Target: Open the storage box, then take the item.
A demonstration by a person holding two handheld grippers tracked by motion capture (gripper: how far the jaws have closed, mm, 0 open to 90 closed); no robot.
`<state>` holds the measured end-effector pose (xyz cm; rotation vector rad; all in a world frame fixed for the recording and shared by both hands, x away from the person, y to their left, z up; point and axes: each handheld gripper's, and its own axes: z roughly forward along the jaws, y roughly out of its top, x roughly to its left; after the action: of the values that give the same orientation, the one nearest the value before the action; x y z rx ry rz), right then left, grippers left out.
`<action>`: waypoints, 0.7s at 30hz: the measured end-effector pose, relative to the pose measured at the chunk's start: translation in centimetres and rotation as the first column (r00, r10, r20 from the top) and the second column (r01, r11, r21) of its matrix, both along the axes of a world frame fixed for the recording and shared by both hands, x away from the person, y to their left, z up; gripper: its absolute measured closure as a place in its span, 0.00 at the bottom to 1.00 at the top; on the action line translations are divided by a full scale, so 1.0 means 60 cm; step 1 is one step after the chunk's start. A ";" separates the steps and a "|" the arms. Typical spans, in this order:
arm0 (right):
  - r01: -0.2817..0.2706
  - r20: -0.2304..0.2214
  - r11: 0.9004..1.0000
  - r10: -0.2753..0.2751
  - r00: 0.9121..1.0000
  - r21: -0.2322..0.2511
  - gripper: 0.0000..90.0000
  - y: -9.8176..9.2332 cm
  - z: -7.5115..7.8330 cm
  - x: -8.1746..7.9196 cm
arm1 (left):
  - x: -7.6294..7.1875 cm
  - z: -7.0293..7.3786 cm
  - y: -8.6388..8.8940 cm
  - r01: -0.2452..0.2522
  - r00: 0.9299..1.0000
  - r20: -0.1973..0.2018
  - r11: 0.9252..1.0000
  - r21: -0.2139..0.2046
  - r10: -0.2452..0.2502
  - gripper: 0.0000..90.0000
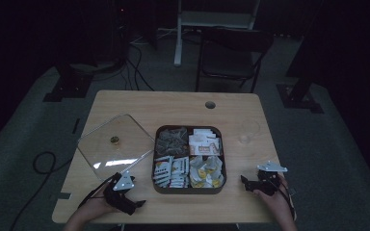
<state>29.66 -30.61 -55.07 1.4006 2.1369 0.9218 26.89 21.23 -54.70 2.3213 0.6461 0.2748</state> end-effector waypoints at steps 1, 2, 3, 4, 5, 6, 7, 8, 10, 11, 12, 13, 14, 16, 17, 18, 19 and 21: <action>0.000 0.000 1.000 0.000 1.000 0.000 0.13 0.000 0.000 0.000 | 0.001 0.000 0.000 -0.016 1.000 0.000 1.000 0.000 0.016 0.02; 0.000 0.000 1.000 0.000 1.000 0.000 0.13 0.000 0.000 0.000 | 0.001 0.000 0.000 -0.016 1.000 0.000 1.000 0.000 0.016 0.02; 0.000 0.000 1.000 0.000 1.000 0.000 0.13 0.000 0.000 0.000 | 0.001 0.000 0.000 -0.016 1.000 0.000 1.000 0.000 0.016 0.02; 0.004 0.000 1.000 -0.004 1.000 0.002 0.13 0.000 0.000 0.000 | 0.001 0.000 0.002 -0.065 0.998 0.000 0.998 0.000 0.065 0.02; 0.008 -0.003 1.000 -0.008 1.000 0.009 0.13 0.001 0.001 0.000 | 0.001 0.000 0.002 -0.064 0.998 0.001 0.998 -0.001 0.064 0.02; 0.011 -0.005 1.000 -0.011 1.000 0.023 0.17 0.001 0.002 0.000 | 0.001 0.000 0.002 -0.064 0.998 0.000 0.998 -0.001 0.064 0.02; 0.011 -0.007 0.999 -0.011 1.000 0.039 0.17 0.002 0.003 -0.001 | 0.001 0.000 0.002 -0.064 0.998 0.000 0.998 -0.001 0.064 0.02; 0.011 -0.007 0.999 -0.011 1.000 0.039 0.17 0.002 0.003 -0.001 | 0.001 0.000 0.002 -0.064 0.998 0.000 0.998 -0.001 0.064 0.02; 0.007 0.001 0.999 -0.007 1.000 0.032 0.17 0.005 0.006 -0.002 | 0.001 0.000 0.002 -0.064 0.998 0.001 0.998 -0.001 0.064 0.02; 0.009 0.000 0.999 -0.009 1.000 0.034 0.17 0.006 0.007 -0.002 | 0.001 0.000 0.002 -0.064 0.998 0.000 0.998 -0.001 0.064 0.02; 0.009 0.004 0.999 -0.009 1.000 0.042 0.17 0.007 0.009 -0.002 | 0.001 0.000 0.002 -0.063 0.998 0.000 0.998 -0.001 0.063 0.02; 0.008 0.006 0.999 -0.008 1.000 0.046 0.17 0.007 0.011 -0.003 | 0.001 0.000 0.002 -0.062 0.998 0.000 0.998 -0.002 0.062 0.02; 0.003 0.008 0.999 -0.003 1.000 0.046 0.17 0.009 0.014 -0.003 | 0.001 0.000 0.003 -0.058 0.998 0.000 0.998 -0.001 0.058 0.02; -0.005 0.011 0.999 0.005 1.000 0.050 0.17 0.011 0.022 -0.004 | 0.001 0.000 0.003 -0.056 0.998 0.000 0.998 -0.001 0.056 0.02; -0.012 0.013 0.999 0.011 1.000 0.053 0.16 0.013 0.026 -0.004 | 0.001 0.000 0.003 -0.056 0.998 0.001 0.998 -0.001 0.056 0.02; -0.019 0.012 0.998 0.019 1.000 0.060 0.14 0.015 0.032 -0.003 | 0.001 0.000 0.003 -0.056 0.998 0.001 0.998 -0.001 0.056 0.02; -0.023 0.018 0.998 0.022 1.000 0.061 0.14 0.017 0.036 -0.003 | 0.001 0.000 0.003 -0.056 0.998 0.001 0.998 -0.001 0.056 0.02; -0.034 0.027 0.997 0.033 0.999 0.070 0.14 0.022 0.046 -0.002 | 0.001 0.000 0.003 -0.056 0.998 0.001 0.998 -0.001 0.056 0.02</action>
<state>29.57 -29.30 -52.31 1.3823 2.1339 1.0317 26.96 21.41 -54.71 2.3049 0.7114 0.3011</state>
